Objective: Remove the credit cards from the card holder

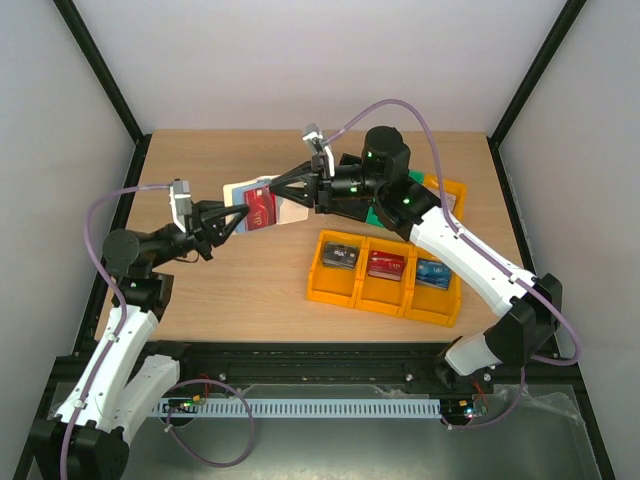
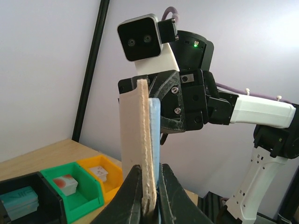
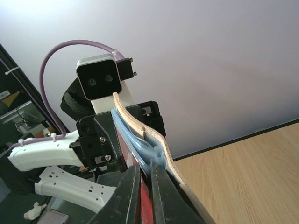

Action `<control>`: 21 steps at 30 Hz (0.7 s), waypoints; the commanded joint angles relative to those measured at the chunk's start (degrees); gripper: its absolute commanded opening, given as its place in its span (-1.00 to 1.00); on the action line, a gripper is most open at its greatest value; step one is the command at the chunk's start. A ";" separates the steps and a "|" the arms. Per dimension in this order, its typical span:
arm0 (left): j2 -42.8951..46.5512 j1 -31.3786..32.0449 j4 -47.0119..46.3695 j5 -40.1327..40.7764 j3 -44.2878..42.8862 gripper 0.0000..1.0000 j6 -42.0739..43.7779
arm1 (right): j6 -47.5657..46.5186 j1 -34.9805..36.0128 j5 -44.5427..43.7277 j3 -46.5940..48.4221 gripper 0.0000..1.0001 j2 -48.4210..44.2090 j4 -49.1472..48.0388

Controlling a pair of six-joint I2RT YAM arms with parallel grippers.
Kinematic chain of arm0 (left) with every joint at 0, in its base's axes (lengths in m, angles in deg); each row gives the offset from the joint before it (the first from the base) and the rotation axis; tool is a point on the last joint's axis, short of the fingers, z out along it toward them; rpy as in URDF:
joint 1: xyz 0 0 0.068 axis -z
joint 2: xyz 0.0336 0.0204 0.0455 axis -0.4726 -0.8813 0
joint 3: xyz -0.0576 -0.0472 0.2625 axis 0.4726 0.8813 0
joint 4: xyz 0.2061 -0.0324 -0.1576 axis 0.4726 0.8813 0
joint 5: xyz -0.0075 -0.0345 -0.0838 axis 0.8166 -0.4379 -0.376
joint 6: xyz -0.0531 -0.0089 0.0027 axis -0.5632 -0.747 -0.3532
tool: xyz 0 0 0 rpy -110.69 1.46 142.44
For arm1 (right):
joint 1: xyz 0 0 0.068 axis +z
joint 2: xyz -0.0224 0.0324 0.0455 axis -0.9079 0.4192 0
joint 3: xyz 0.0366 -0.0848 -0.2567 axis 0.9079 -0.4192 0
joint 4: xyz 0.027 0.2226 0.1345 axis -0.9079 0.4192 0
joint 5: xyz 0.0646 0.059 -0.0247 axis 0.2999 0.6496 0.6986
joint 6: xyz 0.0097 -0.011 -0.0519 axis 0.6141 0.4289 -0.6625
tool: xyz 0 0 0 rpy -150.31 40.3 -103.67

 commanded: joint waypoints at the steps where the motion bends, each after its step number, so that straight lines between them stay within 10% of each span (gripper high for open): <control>1: 0.34 0.03 -4.21 -1.24 -0.22 -0.95 0.25 | -2.12 1.67 -1.12 0.54 -0.83 0.19 -0.05; 21: 0.44 0.03 -3.20 2.21 0.35 -0.81 -2.27 | -6.91 -1.69 2.09 0.56 -0.97 -2.53 6.25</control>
